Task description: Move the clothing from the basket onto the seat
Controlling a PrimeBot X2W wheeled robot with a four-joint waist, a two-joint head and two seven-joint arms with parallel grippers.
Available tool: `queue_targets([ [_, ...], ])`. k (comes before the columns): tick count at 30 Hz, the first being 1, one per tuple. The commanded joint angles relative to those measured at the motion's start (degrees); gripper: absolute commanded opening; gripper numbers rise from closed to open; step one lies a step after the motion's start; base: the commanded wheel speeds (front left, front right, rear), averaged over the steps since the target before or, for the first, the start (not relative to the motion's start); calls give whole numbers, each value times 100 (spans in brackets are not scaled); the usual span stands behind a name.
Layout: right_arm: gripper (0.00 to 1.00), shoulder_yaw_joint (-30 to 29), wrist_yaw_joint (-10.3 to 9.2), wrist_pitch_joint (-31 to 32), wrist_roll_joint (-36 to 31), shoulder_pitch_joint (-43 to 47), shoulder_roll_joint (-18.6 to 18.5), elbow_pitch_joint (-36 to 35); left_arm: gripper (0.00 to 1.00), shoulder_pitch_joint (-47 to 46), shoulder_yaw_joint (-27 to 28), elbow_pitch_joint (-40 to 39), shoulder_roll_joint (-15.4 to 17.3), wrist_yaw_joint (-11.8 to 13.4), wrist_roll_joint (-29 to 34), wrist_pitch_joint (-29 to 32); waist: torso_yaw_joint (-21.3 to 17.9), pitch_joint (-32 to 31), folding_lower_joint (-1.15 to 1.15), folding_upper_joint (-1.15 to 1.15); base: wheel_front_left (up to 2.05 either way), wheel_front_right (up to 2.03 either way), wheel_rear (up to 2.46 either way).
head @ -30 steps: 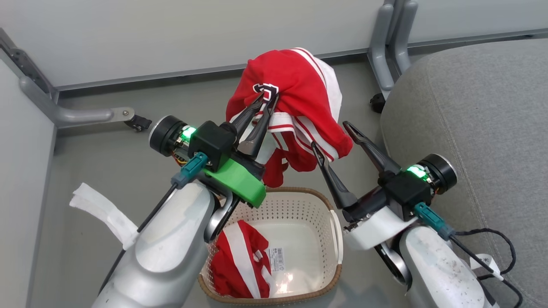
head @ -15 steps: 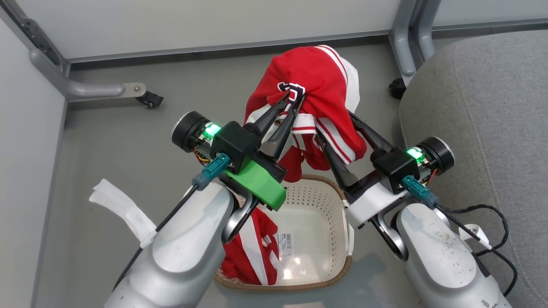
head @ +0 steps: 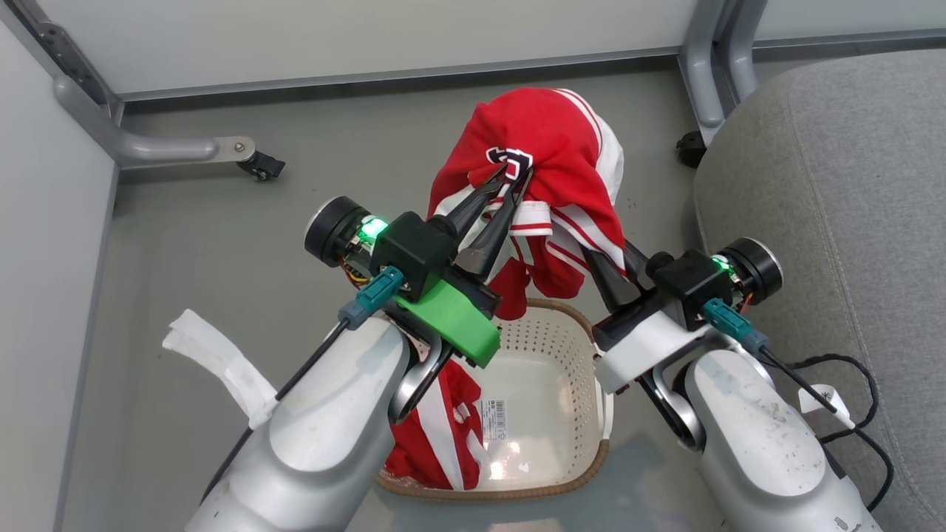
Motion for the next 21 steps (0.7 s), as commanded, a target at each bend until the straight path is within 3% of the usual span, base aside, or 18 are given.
queue_targets([
  [1,0,-19,-2,-14,50,59,-19,-52,0,-76,27,-1,-14,-21,39,-19,-7,0,0,0,0,0,0],
  [2,0,-36,-2,-14,75,68,-20,-69,2,-76,42,-6,-15,-21,63,-19,-12,1,0,0,0,0,0],
  [4,0,-53,-2,-15,88,87,-19,-88,94,-74,69,-37,-17,-13,101,-19,-20,-1,0,0,0,0,0],
  [5,0,-60,-2,-14,100,101,-19,-96,100,-64,91,-61,-18,-4,98,-19,-26,-2,0,0,0,0,0],
  [21,0,-188,-3,-15,208,252,-19,-189,100,102,158,-53,-11,-14,303,-10,-180,-23,0,0,0,0,0],
])
